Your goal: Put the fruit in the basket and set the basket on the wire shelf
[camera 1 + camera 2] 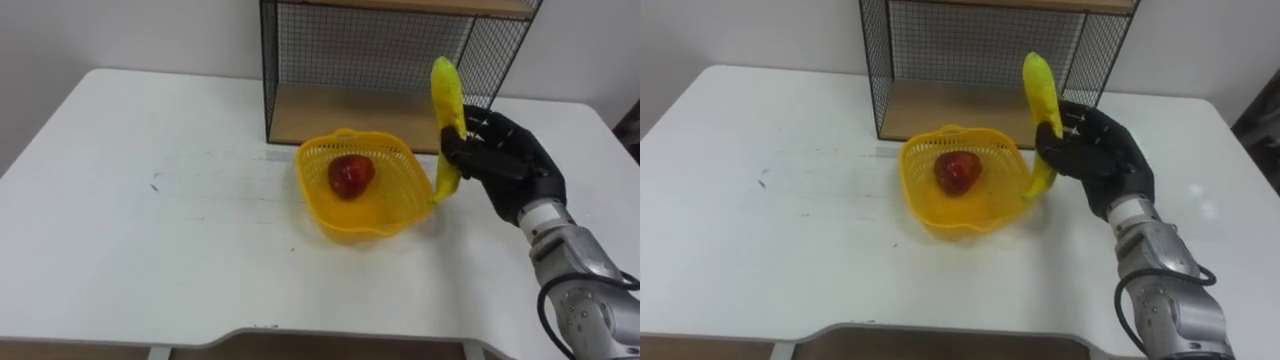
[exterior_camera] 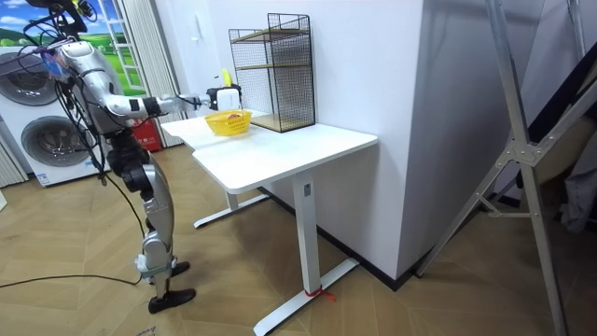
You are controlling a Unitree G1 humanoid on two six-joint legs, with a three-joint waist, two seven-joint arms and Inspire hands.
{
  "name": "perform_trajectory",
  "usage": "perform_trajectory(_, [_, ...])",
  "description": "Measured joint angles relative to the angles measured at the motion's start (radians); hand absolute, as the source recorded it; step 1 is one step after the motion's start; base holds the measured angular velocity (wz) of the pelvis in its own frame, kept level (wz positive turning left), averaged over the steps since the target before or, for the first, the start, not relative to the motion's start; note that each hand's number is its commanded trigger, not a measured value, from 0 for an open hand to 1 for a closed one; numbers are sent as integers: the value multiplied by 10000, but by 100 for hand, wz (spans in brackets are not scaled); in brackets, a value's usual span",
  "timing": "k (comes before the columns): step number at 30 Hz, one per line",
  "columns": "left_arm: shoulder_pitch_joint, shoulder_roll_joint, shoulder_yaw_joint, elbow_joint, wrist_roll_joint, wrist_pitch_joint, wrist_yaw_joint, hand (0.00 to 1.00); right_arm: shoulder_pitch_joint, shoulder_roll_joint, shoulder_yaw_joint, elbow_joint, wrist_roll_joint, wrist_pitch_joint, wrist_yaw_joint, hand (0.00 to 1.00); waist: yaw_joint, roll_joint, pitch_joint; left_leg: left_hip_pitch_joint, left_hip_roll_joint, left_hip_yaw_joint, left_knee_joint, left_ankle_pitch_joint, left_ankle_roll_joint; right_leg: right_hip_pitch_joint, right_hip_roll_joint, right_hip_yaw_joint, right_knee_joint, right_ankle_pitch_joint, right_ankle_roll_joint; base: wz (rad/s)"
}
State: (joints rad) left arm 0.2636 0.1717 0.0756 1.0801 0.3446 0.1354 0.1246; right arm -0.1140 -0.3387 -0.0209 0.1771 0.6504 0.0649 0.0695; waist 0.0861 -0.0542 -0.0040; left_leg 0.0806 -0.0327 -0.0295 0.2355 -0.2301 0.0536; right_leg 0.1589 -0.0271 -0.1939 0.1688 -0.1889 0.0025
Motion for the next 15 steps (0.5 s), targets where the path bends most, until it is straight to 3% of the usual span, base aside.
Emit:
perform_trajectory(9, [-19,6,-183,-10,-161,-35,-19,0,-120,-2,199,-110,-943,-16,186,100,-8,-150,75,-34,-1,-27,12,-6,-2,-29,-1,-2,3,0,0,0])
perform_trajectory(11, [-49,9,-189,-10,-162,-34,-38,0,-335,-40,322,-114,-1554,-16,204,100,11,-182,55,-131,-2,-49,22,-5,-3,-121,-2,-33,14,0,0,0])
perform_trajectory(12, [-64,13,-191,-10,-165,-34,-39,0,-400,-75,397,-115,-1720,-16,225,91,13,-185,42,-179,-1,-50,31,-4,-3,-168,-1,-37,17,1,-1,0])
perform_trajectory(13, [-107,14,-204,-10,-185,-35,-40,0,-511,-103,462,-115,-1995,-15,365,25,11,-200,42,-229,0,-50,38,1,-6,-216,2,-42,15,8,-12,0])
perform_trajectory(14, [-122,13,-208,-10,-197,-35,-40,0,-566,-106,497,-116,-2207,-16,477,0,14,-213,33,-238,-1,-55,36,1,-6,-226,2,-44,14,8,-12,0])
perform_trajectory(15, [-159,13,-204,-10,-197,-35,-40,0,-578,-108,516,-115,-2304,-15,532,0,27,-220,28,-238,-1,-54,32,1,-6,-225,2,-42,14,8,-12,0])
